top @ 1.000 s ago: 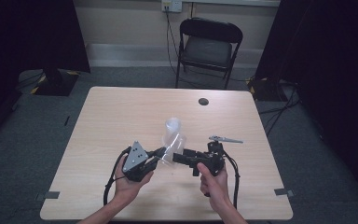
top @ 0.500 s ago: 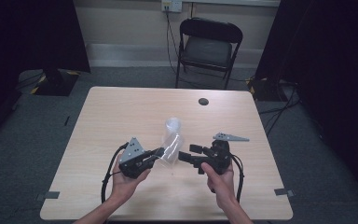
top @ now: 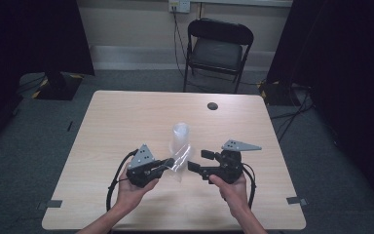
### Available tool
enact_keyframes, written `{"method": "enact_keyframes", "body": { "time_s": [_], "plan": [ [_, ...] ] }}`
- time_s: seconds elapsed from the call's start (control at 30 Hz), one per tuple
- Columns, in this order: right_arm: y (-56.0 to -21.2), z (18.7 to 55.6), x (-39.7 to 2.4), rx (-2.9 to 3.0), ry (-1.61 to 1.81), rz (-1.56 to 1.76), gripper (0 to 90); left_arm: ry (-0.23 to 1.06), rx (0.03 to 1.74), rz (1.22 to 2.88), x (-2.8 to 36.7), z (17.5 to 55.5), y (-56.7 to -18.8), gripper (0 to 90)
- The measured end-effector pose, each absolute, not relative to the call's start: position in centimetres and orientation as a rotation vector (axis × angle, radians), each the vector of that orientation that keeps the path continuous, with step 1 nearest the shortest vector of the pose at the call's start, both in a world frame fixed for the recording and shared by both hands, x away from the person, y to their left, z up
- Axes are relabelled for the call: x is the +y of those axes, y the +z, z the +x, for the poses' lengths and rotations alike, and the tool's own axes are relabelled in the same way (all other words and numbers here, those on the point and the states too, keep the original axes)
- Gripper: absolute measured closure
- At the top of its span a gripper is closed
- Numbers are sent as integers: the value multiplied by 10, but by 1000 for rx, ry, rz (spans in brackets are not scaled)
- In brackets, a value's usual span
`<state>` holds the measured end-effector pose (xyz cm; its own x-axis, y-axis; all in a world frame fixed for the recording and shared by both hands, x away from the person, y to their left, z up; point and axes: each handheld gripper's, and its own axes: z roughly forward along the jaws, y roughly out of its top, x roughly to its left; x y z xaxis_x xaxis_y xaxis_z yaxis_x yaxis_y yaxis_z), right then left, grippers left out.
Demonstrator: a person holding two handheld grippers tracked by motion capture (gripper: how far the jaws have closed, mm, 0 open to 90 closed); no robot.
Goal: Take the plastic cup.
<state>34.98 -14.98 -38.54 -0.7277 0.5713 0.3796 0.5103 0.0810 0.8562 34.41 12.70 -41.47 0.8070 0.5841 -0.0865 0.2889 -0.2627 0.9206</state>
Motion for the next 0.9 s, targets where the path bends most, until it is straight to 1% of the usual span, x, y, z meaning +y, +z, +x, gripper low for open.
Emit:
{"method": "enact_keyframes", "body": {
  "time_s": [0.07,0.2,0.27,0.47,0.53,0.63,0.73,0.8,0.9],
  "plan": [
    [-388,349,-151,2291,1740,1126,183,295,665,1871,128,346,-416,879],
    [-394,343,-155,2304,1666,1104,183,219,682,1892,130,351,-418,879],
    [-397,340,-157,2329,1645,1075,183,207,677,1910,129,352,-418,881],
    [-405,334,-162,2364,1616,996,248,162,645,1994,122,353,-417,884],
    [-407,333,-163,2372,1614,971,249,201,632,2052,119,352,-418,883],
    [-407,332,-163,2385,1611,947,249,194,612,2102,112,350,-421,883],
    [-407,331,-161,2395,1590,900,251,154,592,2138,107,349,-424,883],
    [-408,330,-158,2412,1566,859,262,98,577,2147,105,350,-425,883],
    [-409,328,-153,2445,1533,806,271,57,586,2177,104,352,-425,882]
  ]
}}
